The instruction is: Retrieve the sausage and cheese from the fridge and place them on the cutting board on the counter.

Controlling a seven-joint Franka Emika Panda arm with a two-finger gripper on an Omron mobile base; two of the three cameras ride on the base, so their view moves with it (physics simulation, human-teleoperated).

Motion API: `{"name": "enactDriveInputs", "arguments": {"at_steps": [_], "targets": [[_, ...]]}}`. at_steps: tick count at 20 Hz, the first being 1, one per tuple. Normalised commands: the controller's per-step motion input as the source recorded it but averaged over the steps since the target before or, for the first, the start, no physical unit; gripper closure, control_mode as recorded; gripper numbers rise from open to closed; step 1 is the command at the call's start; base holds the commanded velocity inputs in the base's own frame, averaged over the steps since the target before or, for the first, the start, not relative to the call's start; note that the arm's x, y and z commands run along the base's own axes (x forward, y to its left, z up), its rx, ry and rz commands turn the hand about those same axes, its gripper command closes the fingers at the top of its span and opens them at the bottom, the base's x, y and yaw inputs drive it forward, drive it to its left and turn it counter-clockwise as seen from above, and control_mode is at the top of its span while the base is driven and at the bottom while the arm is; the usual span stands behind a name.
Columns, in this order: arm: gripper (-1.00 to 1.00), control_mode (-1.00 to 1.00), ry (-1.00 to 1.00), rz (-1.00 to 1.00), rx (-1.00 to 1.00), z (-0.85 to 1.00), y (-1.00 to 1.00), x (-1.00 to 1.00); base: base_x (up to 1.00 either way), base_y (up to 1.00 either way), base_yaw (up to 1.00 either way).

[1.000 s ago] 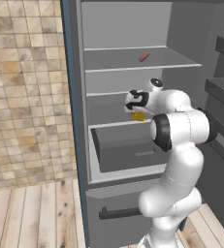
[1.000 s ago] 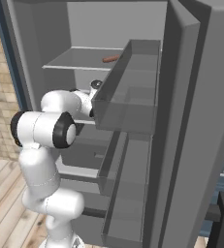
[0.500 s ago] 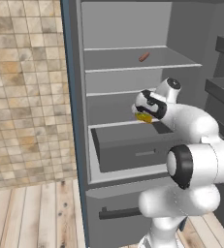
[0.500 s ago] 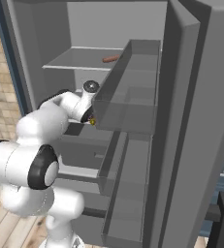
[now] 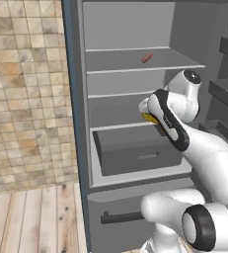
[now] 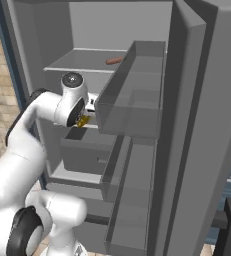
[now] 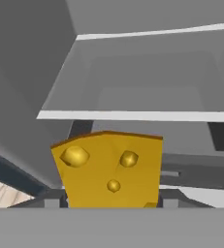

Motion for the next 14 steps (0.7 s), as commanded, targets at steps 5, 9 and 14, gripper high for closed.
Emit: {"name": "enactDriveInputs", "arguments": {"at_steps": [5,9,14], "targets": [[1.00,-1.00,0.00,0.00,0.00,0.29,0.48,-1.00,0.00,0.00,0.00],[1.00,-1.00,0.00,0.00,0.00,0.02,0.30,-1.00,0.00,0.00,0.00],[1.00,-1.00,0.00,0.00,0.00,0.00,0.11,-0.70,0.00,0.00,0.00]]}}
